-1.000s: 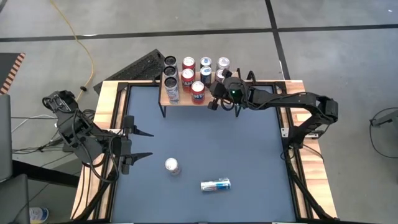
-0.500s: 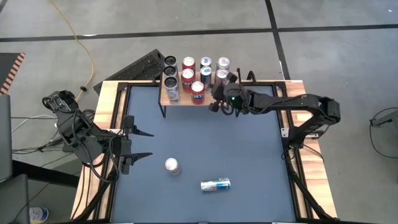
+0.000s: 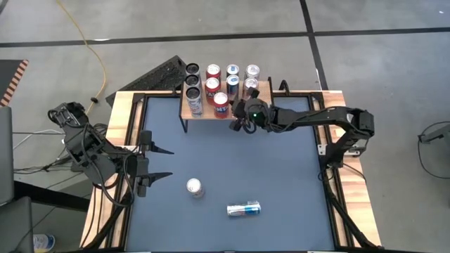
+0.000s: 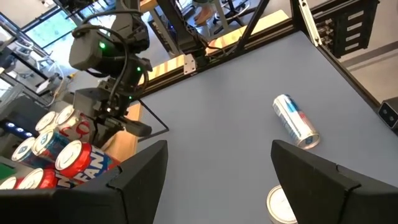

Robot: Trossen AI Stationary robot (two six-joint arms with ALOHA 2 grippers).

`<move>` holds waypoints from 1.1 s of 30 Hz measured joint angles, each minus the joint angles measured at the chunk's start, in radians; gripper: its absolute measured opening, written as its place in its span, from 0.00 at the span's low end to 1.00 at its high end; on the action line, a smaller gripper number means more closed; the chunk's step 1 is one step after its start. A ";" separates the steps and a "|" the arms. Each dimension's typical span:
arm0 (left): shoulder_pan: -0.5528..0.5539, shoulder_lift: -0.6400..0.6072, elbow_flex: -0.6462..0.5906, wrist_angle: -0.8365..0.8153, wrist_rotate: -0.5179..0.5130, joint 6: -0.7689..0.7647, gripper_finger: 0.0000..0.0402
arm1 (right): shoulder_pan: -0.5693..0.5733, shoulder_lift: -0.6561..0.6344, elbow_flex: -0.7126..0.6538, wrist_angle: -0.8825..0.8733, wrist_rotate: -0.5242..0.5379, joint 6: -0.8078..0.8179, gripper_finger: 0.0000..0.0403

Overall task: Place canned beverage on shelf
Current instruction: Adjust the orange soda can

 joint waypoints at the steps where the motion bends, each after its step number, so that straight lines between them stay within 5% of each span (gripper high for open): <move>1: 0.000 0.000 0.000 0.000 0.000 0.000 0.68 | -0.003 0.002 0.000 0.007 0.000 0.000 0.00; 8: 0.000 0.000 0.000 0.000 -0.003 -0.005 0.68 | -0.028 0.002 0.000 0.059 -0.076 0.000 0.00; 21: 0.000 0.000 0.000 -0.015 -0.008 -0.016 0.68 | 0.058 -0.058 -0.001 -0.029 0.058 0.007 0.00; 33: 0.000 0.000 0.000 -0.015 -0.009 -0.010 0.68 | 0.052 -0.050 -0.001 -0.033 0.000 0.026 0.00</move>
